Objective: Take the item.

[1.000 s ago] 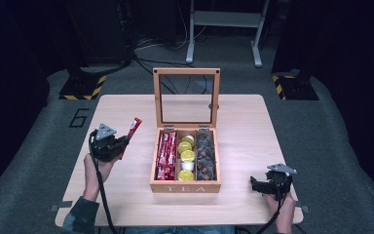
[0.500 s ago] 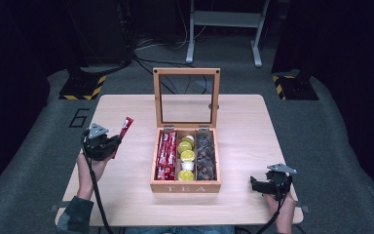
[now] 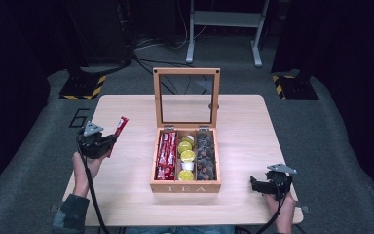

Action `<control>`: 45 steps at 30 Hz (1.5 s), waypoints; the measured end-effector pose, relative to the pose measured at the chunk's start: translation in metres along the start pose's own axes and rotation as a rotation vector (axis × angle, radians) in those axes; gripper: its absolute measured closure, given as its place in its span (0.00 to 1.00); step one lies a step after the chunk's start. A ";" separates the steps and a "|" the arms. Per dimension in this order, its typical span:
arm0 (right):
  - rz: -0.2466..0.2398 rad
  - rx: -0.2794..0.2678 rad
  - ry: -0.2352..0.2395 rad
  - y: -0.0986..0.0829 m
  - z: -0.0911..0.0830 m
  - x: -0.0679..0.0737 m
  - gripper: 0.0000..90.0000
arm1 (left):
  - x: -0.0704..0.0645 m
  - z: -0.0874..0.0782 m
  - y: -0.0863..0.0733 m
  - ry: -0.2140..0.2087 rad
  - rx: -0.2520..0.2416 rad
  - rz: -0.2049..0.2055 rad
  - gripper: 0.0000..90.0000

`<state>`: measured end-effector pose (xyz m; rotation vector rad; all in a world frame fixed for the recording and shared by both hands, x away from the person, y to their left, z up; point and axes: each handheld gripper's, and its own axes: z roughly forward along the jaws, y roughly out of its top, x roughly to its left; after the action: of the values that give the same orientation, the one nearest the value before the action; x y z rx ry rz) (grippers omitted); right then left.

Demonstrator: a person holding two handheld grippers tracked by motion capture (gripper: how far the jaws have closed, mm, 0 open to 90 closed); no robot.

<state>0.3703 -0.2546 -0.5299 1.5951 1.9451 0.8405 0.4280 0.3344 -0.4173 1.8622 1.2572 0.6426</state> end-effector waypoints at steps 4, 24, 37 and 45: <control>0.000 0.000 0.000 0.000 0.000 0.000 0.01 | 0.008 0.000 -0.001 0.004 0.003 -0.021 0.92; 0.000 0.000 0.000 0.000 0.000 0.000 0.01 | 0.042 0.017 -0.017 0.078 0.046 -0.084 0.92; 0.000 0.000 0.000 0.000 0.000 0.000 0.01 | 0.056 0.028 -0.029 0.100 0.073 -0.123 0.92; 0.000 0.000 0.000 0.000 0.000 0.000 0.01 | 0.064 0.036 -0.033 0.111 0.111 -0.127 0.92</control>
<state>0.3703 -0.2546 -0.5299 1.5956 1.9446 0.8404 0.4621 0.3890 -0.4658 1.8394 1.4971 0.6253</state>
